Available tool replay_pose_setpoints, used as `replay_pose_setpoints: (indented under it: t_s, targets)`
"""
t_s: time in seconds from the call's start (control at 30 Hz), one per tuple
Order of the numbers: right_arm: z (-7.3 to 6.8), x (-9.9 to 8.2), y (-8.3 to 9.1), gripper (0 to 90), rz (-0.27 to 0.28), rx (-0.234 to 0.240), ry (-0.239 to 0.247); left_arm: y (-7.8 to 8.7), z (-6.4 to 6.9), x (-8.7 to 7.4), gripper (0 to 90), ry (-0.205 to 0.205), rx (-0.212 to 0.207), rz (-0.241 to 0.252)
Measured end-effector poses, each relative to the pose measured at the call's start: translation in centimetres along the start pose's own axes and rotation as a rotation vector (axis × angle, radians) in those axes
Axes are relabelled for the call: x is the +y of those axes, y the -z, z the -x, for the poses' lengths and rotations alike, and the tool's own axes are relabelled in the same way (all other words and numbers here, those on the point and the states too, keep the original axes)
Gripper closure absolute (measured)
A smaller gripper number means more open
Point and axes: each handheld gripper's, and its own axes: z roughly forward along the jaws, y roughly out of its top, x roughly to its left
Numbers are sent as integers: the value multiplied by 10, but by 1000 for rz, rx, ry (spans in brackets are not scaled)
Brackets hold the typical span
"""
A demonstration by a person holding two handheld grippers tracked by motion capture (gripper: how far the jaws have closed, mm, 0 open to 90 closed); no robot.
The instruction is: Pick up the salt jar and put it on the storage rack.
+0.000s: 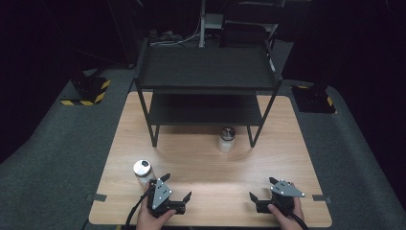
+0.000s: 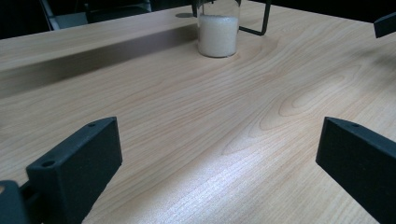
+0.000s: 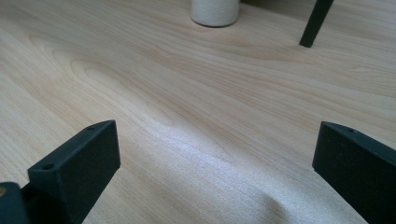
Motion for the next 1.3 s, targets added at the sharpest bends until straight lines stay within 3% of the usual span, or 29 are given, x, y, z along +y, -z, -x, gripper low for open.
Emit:
replay_pose_setpoints:
  t_s: [0.6,0.83,1.1,1.3]
  targets:
    - [2,-1,2,6,0,0,-46,1,-3,-1,6,24,-11,7]
    - [1,-2,2,6,7,-4,-55,9,-4,-2,8,18,-27,55]
    - [1,-2,2,6,3,0,-51,36,-7,6,7,13,27,156]
    - [0,-2,2,6,5,-2,-52,51,-14,4,6,17,97,182]
